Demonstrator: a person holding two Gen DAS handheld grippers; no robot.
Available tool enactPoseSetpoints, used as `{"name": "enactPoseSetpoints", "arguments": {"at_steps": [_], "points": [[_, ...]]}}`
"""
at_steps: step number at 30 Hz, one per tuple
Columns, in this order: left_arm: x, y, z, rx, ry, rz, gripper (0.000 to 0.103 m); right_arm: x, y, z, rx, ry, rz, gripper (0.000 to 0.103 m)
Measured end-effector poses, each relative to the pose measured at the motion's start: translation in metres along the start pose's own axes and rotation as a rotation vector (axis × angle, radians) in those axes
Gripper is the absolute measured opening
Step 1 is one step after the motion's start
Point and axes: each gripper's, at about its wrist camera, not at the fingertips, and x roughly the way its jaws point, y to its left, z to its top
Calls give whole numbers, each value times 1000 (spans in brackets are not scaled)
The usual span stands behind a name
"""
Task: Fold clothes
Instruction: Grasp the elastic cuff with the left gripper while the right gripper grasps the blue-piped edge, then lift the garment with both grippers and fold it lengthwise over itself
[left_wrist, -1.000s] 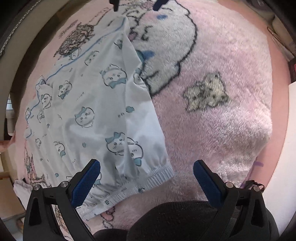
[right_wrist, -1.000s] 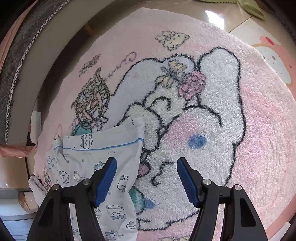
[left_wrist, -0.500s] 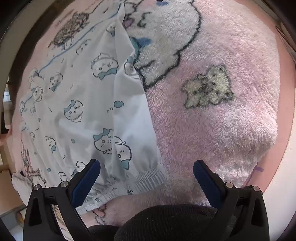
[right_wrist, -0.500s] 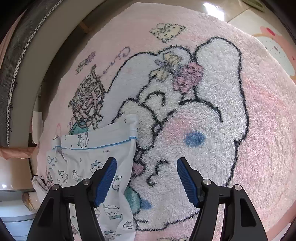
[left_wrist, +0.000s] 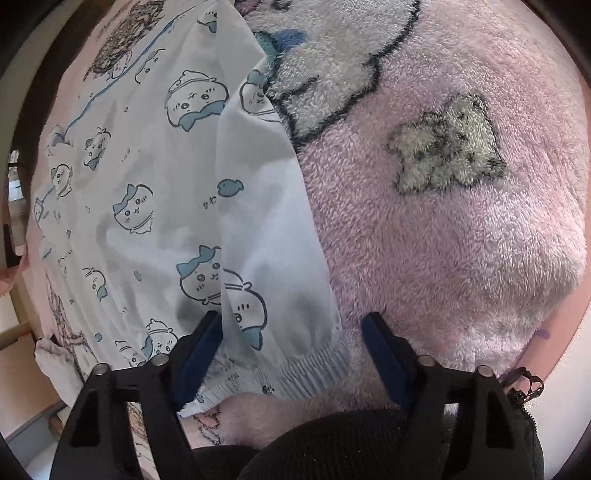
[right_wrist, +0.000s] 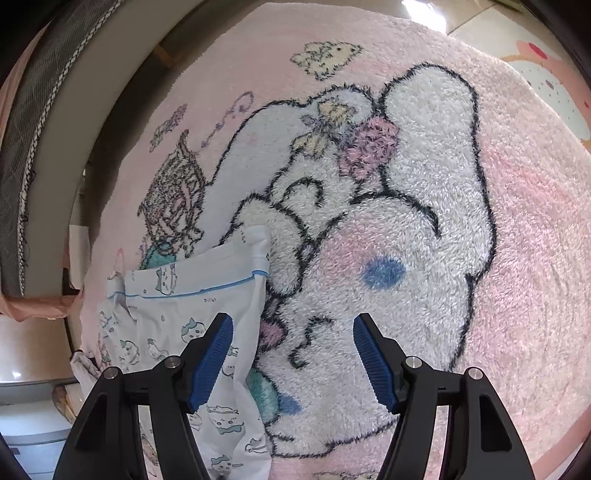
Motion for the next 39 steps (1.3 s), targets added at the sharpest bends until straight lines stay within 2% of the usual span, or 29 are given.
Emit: {"name": "enactPoseSetpoints", "arguments": {"at_steps": [2, 6, 11, 13, 14, 15, 16, 17, 24, 28, 32, 34, 35, 36, 39], "points": [[0, 2, -1, -6, -12, -15, 69, 1, -3, 0, 17, -3, 30, 67], [-3, 11, -4, -52, -50, -77, 46, 3, -7, 0, 46, -9, 73, 67], [-3, 29, -9, -148, -94, -254, 33, 12, -5, 2, 67, 4, 110, 67], [-3, 33, -12, -179, -110, -314, 23, 17, -2, 2, 70, 9, 109, 67], [-3, 37, -13, -201, -116, -349, 22, 18, 1, 2, 69, 10, 97, 65], [-2, 40, -14, -225, -121, -381, 20, 20, 4, 2, 65, 11, 87, 53], [0, 44, -16, -247, -123, -405, 17, 21, 6, 2, 59, 12, 77, 45], [1, 47, -17, -264, -126, -419, 15, 23, 8, 2, 56, 15, 75, 39], [-9, 35, -25, -240, -180, -385, 12, 44, 18, -2, 54, 53, 68, 39], [-10, 29, -27, -242, -188, -398, 12, 52, 19, 0, 73, 55, 83, 39], [3, 49, -37, -250, -192, -421, 12, 53, 22, 2, 73, 37, 76, 39], [9, 65, -37, -256, -193, -434, 12, 52, 24, 2, 68, 25, 50, 29], [11, 71, -38, -259, -192, -441, 12, 52, 24, 1, 69, 19, 36, 15], [13, 74, -36, -263, -190, -451, 12, 53, 24, 1, 71, 15, 32, 6], [22, 86, -33, -282, -182, -491, 12, 55, 22, -1, 89, 17, 35, 6]]}}
